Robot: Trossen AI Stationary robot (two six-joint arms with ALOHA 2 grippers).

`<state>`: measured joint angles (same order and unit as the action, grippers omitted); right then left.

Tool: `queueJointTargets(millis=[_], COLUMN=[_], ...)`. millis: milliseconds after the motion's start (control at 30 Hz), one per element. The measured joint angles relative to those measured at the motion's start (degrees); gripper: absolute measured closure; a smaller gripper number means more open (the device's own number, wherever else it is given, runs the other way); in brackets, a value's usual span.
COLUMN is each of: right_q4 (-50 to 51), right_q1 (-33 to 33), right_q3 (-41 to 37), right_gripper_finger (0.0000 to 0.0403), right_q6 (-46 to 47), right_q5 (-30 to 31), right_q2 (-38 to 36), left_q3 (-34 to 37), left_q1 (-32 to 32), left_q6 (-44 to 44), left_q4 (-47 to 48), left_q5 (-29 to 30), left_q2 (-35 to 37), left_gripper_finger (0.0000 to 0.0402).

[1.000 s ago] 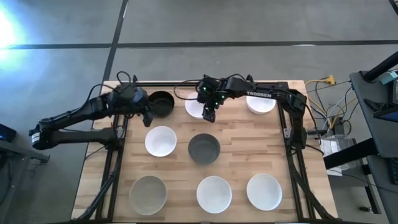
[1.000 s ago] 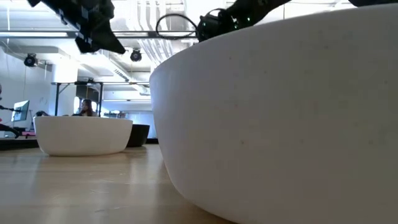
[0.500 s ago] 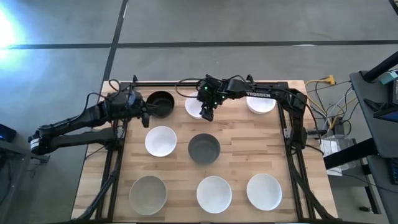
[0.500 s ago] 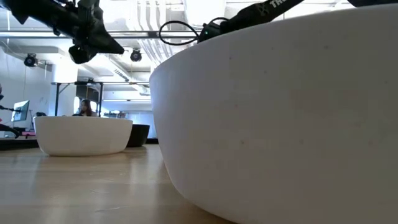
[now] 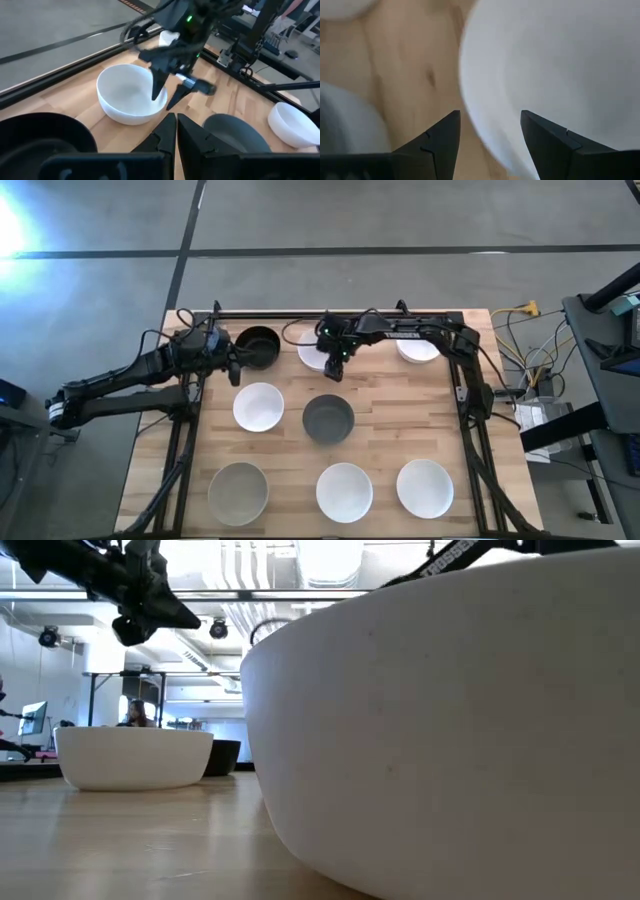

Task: Nest bowls inside each other
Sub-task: Stack the white bowl on top of the dark grey bowl

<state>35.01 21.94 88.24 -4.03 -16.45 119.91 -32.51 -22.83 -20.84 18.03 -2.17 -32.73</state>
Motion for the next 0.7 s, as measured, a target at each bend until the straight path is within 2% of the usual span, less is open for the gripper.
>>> queueJointTargets(millis=[100, 200, 467, 700], right_q4=[0.68, 1.14, 1.7, 6.34], right_q1=[-0.29, -0.65, -2.47, -4.56], right_q3=[0.09, 0.54, 1.91, 4.3], right_gripper_finger=[0.0203, 0.023, 0.0375, 0.0393], right_q6=[1.5, 3.84, 4.05, 3.61], right_q5=[-0.04, 0.03, 1.86, 3.42], right_q2=[1.93, 2.74, 0.91, -1.94], left_q3=[-0.02, -0.02, 0.0, 0.02], left_q1=[-0.02, -0.04, -0.04, -0.04], left_q6=[0.13, 0.11, 0.15, 0.61], left_q4=[-0.03, -0.01, 0.06, 0.03], left_q5=[-0.95, -2.16, -3.69, -3.94], left_q2=[0.02, 0.21, 0.33, 0.15], left_gripper_finger=[0.0402, 0.0402, 0.0402, 0.0402])
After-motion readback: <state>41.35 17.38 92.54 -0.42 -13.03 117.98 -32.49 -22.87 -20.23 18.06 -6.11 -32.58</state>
